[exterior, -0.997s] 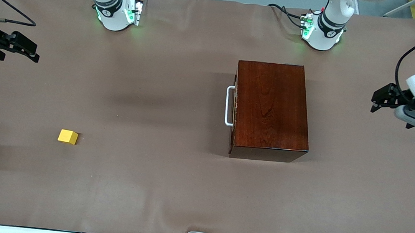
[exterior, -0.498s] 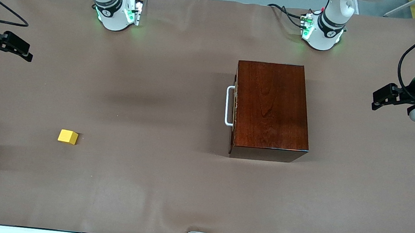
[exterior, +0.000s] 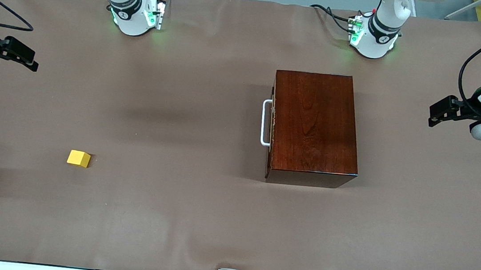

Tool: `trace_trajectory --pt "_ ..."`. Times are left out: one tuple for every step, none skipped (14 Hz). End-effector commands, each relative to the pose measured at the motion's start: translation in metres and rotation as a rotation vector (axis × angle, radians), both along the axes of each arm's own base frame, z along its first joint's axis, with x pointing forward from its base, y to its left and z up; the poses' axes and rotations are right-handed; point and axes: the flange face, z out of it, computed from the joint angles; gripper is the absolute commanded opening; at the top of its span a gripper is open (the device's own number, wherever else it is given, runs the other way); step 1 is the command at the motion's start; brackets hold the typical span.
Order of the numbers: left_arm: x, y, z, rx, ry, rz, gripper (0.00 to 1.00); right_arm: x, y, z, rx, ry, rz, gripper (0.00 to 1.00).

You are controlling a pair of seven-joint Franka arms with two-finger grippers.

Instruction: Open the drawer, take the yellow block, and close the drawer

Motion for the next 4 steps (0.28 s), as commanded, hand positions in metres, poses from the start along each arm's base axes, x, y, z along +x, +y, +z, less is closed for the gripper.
trace_trajectory --pt "-0.0084 -0.0014 0.0052 -0.006 -0.001 0.01 1.0 -0.0007 -0.0012 -0.0039 -0.014 0.015 -0.002 1.0" --pt "-0.0083 -0.0015 0.0059 -0.006 -0.002 0.015 1.0 -0.0007 -0.0012 -0.0039 -0.014 0.016 -0.002 1.0" --pt "-0.0083 -0.0015 0.0059 -0.006 -0.002 0.016 1.0 -0.0007 -0.0012 -0.0039 -0.014 0.016 -0.002 1.0" --pt "-0.0079 -0.0015 0.0051 -0.006 -0.001 0.016 1.0 -0.0007 -0.0012 -0.0039 -0.014 0.016 -0.002 1.0"
